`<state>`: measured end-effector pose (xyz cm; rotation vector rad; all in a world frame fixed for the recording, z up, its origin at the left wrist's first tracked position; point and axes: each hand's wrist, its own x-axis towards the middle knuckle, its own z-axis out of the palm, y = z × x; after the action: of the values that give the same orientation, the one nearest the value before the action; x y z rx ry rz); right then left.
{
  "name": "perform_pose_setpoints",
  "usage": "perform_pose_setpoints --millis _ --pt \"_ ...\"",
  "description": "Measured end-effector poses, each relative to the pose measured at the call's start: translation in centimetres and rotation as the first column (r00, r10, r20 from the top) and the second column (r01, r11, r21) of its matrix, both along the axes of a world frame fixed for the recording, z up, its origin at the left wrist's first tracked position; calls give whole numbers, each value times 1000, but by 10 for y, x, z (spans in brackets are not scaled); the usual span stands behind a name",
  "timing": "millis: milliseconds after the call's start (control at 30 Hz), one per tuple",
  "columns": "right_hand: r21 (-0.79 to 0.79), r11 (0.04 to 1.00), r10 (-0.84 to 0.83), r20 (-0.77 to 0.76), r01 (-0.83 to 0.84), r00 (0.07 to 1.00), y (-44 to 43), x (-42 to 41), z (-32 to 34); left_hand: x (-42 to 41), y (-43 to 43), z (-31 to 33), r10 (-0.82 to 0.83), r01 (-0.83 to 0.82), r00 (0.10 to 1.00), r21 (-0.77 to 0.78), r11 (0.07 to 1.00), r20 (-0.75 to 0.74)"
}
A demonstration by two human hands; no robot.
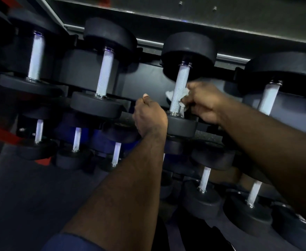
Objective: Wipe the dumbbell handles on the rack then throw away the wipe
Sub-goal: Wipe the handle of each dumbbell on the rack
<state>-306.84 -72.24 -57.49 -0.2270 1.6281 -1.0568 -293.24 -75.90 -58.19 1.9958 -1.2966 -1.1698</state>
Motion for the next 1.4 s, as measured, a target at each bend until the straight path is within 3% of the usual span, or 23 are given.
perform_pose_setpoints --millis 33,100,200,267,333,433,567,600,733,767,800,900,933,1033,1067,1133,1233,1267,1400 --pt "-28 997 -72 -36 71 997 -5 0 1 1 0 1 -9 9 1000 5 1000 11" --pt "-70 991 -127 -344 110 930 -3 5 4 1 0 4 -29 28 999 12 1000 31" --pt "-40 981 78 -811 -189 579 34 29 18 1 0 4 -50 50 998 11 999 30" --pt "2 877 179 -929 -480 323 42 24 22 2 0 3 -57 57 997 7 998 45" --pt "12 847 118 -979 -532 165 23 1 19 3 -1 3 -77 77 996 5 997 54" --pt "3 846 85 -988 -534 128 5 -13 11 3 -2 7 -108 107 992 16 994 58" --pt "205 549 292 -955 -810 -43 29 4 14 3 1 10 -118 117 992 37 992 44" --pt "223 558 301 -952 -799 -55 19 -2 21 3 1 10 -118 116 992 36 993 41" --pt "129 793 162 -987 -596 1 -14 -16 19 5 1 9 -127 126 991 40 991 28" --pt "143 801 174 -985 -581 -3 -5 -9 18 3 1 12 -135 134 991 41 990 17" --pt "161 771 191 -981 -617 -17 10 2 15 4 2 12 -138 138 990 39 990 12" --pt "249 520 325 -942 -817 -80 40 3 28 5 3 14 -136 136 991 40 990 8" --pt "281 515 339 -935 -810 -109 34 -4 30 6 3 13 -142 141 990 42 989 14" --pt "192 757 207 -977 -624 -50 6 -21 28 5 3 10 -134 133 991 36 990 15" --pt "150 797 165 -986 -585 -27 5 -20 24 5 2 10 -124 123 992 36 992 10" --pt "170 735 188 -981 -656 -43 18 -6 19 4 1 9 -118 117 993 37 992 10" --pt "331 437 342 -921 -836 -186 31 -3 21 3 3 11 -120 119 992 29 992 38" --pt "369 402 327 -913 -838 -246 24 -10 23 3 3 11 -120 119 992 28 993 43" --pt "424 560 187 -902 -712 -390 -9 -32 19 4 -2 1 -114 113 992 9 994 56"
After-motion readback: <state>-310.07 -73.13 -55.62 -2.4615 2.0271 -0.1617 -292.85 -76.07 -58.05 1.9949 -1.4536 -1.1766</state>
